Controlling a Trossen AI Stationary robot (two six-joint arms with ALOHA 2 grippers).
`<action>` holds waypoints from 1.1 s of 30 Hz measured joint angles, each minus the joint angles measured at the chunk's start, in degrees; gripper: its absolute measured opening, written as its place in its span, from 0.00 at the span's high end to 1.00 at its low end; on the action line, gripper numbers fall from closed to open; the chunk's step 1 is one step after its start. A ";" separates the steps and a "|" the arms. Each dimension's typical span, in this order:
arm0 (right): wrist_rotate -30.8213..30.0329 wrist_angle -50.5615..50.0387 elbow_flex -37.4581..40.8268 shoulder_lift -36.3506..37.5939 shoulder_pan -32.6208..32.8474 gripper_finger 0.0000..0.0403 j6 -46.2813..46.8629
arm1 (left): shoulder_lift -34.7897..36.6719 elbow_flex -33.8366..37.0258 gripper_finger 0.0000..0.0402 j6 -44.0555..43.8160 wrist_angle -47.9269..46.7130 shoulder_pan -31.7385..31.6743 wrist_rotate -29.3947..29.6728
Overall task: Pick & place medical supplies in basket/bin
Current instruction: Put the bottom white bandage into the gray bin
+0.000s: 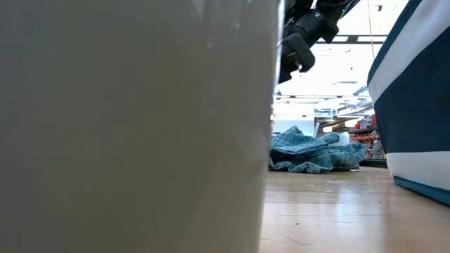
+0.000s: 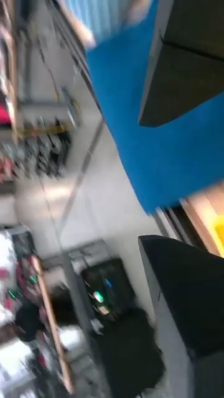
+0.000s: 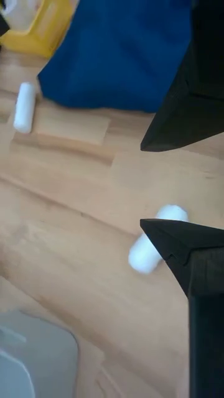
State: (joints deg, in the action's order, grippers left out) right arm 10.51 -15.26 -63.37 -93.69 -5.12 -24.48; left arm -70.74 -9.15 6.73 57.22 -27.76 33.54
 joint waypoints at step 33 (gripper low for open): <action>-12.40 -24.13 -20.76 -22.42 8.56 0.35 -14.55 | 7.74 0.04 0.25 5.44 1.63 12.43 -8.16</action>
State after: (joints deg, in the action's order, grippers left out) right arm -1.89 -39.39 -84.14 -116.11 3.44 -39.02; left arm -63.00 -9.10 12.16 58.85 -15.33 25.39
